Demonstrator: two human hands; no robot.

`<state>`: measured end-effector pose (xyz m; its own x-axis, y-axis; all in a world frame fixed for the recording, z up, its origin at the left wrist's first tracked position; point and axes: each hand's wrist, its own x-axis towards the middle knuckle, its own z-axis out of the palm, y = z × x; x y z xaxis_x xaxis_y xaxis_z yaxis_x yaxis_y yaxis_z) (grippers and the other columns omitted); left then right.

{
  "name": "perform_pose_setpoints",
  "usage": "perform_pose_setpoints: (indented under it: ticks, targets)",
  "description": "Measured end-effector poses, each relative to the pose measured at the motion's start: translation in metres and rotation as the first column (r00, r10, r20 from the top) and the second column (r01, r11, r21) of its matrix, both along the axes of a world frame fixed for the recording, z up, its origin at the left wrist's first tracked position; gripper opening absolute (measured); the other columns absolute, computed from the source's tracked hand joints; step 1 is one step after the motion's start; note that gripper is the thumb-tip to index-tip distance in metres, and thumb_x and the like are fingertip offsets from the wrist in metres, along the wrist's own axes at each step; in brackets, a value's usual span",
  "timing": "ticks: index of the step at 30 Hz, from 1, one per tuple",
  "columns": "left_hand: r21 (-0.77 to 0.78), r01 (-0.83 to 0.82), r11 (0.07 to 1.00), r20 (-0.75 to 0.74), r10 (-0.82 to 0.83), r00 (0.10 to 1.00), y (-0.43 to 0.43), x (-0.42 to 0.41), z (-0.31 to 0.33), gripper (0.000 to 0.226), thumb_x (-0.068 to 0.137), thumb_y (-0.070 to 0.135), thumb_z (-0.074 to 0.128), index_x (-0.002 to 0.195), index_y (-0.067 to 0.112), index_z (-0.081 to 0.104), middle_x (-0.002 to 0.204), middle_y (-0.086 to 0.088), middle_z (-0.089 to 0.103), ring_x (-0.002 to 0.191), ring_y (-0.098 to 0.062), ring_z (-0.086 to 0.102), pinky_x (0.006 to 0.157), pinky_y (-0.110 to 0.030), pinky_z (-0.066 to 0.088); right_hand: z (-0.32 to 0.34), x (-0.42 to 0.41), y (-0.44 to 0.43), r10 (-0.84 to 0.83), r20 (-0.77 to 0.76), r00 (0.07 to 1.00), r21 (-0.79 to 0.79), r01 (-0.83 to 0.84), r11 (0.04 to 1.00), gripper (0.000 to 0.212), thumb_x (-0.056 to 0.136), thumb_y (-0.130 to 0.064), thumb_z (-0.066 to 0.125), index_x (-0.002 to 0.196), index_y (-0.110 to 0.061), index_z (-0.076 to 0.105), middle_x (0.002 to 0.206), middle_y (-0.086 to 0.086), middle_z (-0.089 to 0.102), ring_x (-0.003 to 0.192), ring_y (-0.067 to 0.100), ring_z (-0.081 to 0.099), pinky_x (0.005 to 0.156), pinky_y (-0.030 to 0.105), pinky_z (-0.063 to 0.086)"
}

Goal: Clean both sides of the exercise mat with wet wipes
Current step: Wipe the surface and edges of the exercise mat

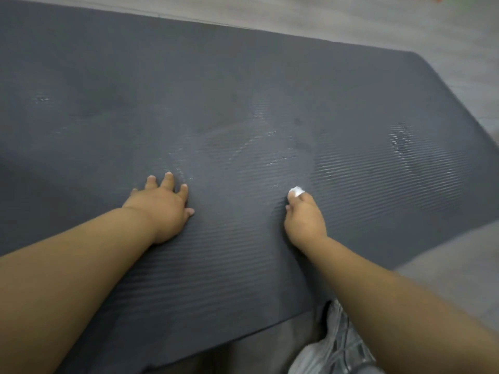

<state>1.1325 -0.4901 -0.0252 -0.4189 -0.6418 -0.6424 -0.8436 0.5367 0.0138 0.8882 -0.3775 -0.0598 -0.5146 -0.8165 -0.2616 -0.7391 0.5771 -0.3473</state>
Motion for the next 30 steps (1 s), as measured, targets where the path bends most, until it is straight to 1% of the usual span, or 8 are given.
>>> perform_pose_setpoints:
  ticks: [5,10,15,18,20,24,27,30]
  targets:
    - [0.025,0.027,0.999,0.022,-0.028,0.999,0.005,0.001,0.005,0.069,0.096,0.057,0.026,0.151,0.021,0.006,0.158,-0.01,-0.008,0.143,-0.037,0.003,0.111,-0.054,0.026,0.002,0.06,0.026,0.285,0.106,0.953,-0.003,-0.287,0.958,0.042,0.099,-0.016,0.039,0.141,-0.015,0.038,0.146,-0.004,0.034,0.135,0.015,0.032,0.1,0.007,0.015]
    - [0.014,0.087,0.996,0.048,-0.087,0.995,0.01,0.016,0.017,0.058,0.098,0.05,0.031,0.146,0.018,0.027,0.15,-0.008,0.022,0.135,-0.034,0.031,0.106,-0.048,0.034,0.02,0.096,0.037,0.484,0.098,0.87,0.079,-0.491,0.867,0.042,0.097,-0.013,0.041,0.139,-0.013,0.041,0.142,0.005,0.038,0.131,0.024,0.037,0.109,0.025,0.028]
    - [-0.022,0.085,0.996,0.038,-0.084,0.996,0.027,0.029,0.027,0.047,0.099,0.047,0.028,0.135,0.02,0.039,0.136,-0.008,0.038,0.125,-0.033,0.041,0.102,-0.047,0.039,0.026,0.092,0.026,0.522,0.052,0.852,0.153,-0.523,0.839,0.04,0.096,-0.012,0.04,0.136,-0.013,0.042,0.124,0.01,0.045,0.114,0.03,0.047,0.097,0.033,0.041]
    - [-0.014,0.064,0.998,0.045,-0.063,0.997,0.037,0.023,0.025,0.044,0.098,0.046,0.03,0.135,0.023,0.038,0.136,-0.008,0.038,0.124,-0.034,0.04,0.101,-0.05,0.039,0.021,0.069,0.043,0.531,-0.004,0.847,0.155,-0.524,0.837,0.043,0.098,-0.017,0.038,0.141,-0.022,0.035,0.13,0.003,0.043,0.114,0.025,0.047,0.095,0.029,0.04]
    - [0.007,0.057,0.998,0.044,-0.057,0.997,0.041,0.013,0.024,0.047,0.097,0.049,0.032,0.139,0.026,0.034,0.14,-0.008,0.034,0.126,-0.037,0.038,0.102,-0.052,0.037,0.021,0.034,0.061,0.373,-0.07,0.925,0.18,-0.356,0.917,0.038,0.098,-0.02,0.037,0.135,-0.022,0.039,0.132,0.0,0.044,0.114,0.025,0.049,0.095,0.03,0.04]
    - [0.03,0.088,0.996,0.055,-0.09,0.994,0.047,-0.004,0.017,0.053,0.097,0.051,0.03,0.145,0.03,0.025,0.145,-0.011,0.026,0.13,-0.041,0.033,0.104,-0.053,0.035,0.011,0.009,0.091,0.041,-0.088,0.995,0.068,-0.035,0.997,0.01,0.09,-0.012,0.041,0.095,-0.014,0.049,0.101,0.005,0.055,0.092,0.028,0.053,0.078,0.026,0.039]
    - [0.028,0.117,0.993,0.085,-0.12,0.989,0.048,-0.007,0.021,0.054,0.097,0.051,0.031,0.146,0.029,0.025,0.145,-0.01,0.027,0.13,-0.038,0.034,0.105,-0.049,0.036,0.001,0.062,0.1,0.183,0.062,0.981,-0.05,-0.18,0.982,0.025,0.092,-0.01,0.045,0.114,-0.005,0.056,0.12,0.011,0.056,0.113,0.028,0.052,0.098,0.028,0.039]
    - [0.019,0.12,0.993,0.076,-0.121,0.99,0.05,-0.005,0.021,0.054,0.097,0.051,0.033,0.145,0.027,0.028,0.143,-0.009,0.03,0.128,-0.035,0.038,0.105,-0.047,0.037,0.008,0.113,0.104,0.457,0.131,0.88,-0.136,-0.44,0.887,0.038,0.095,-0.015,0.042,0.132,-0.01,0.049,0.126,0.011,0.052,0.115,0.029,0.05,0.096,0.03,0.042]
